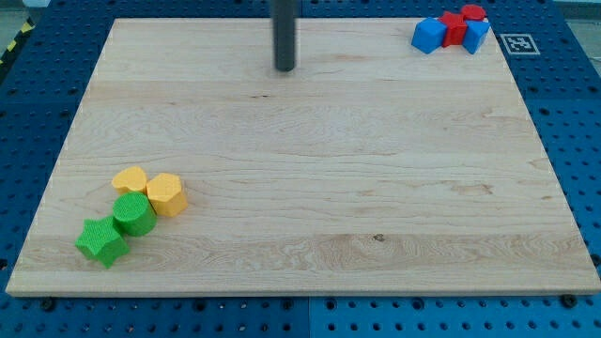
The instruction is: Move the green star to the top side of the board
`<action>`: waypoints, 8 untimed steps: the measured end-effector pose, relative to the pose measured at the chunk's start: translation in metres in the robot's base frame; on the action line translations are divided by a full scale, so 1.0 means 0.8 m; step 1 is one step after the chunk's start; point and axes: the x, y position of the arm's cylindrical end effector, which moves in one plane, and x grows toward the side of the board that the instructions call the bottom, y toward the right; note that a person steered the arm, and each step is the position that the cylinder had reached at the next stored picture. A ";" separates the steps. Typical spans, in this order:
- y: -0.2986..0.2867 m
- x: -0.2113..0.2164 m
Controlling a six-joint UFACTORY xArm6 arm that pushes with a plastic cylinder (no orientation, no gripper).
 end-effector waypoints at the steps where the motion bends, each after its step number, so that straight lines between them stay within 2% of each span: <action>1: -0.084 0.063; 3: -0.238 0.203; 4: -0.249 0.277; 5: -0.234 0.314; 6: -0.185 0.339; 7: -0.162 0.342; 8: -0.161 0.375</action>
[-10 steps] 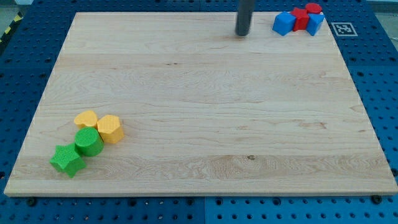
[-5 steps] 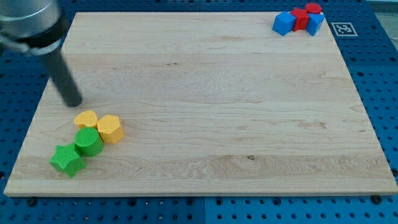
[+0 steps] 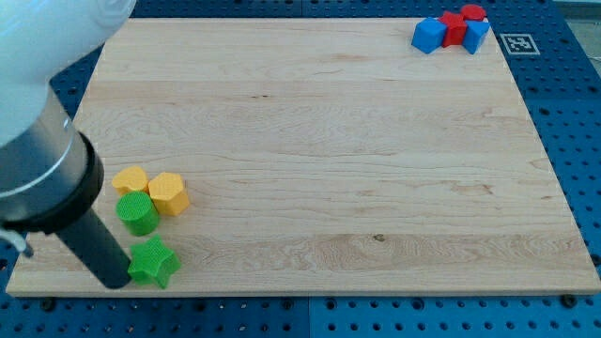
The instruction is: Move the green star to the top side of the board
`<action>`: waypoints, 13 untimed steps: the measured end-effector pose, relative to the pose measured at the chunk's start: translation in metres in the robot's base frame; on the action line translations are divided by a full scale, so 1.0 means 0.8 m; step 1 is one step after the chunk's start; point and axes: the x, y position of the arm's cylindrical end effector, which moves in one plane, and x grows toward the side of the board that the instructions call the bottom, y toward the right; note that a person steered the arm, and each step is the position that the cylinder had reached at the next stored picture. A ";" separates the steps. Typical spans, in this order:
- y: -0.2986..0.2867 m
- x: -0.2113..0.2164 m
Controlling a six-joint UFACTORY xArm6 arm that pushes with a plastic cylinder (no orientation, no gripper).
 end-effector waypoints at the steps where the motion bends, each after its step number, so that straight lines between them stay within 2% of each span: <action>1: 0.009 -0.001; 4: 0.132 -0.008; 7: 0.178 -0.084; 9: 0.082 -0.091; 10: 0.072 -0.097; 11: 0.072 -0.123; 13: 0.072 -0.221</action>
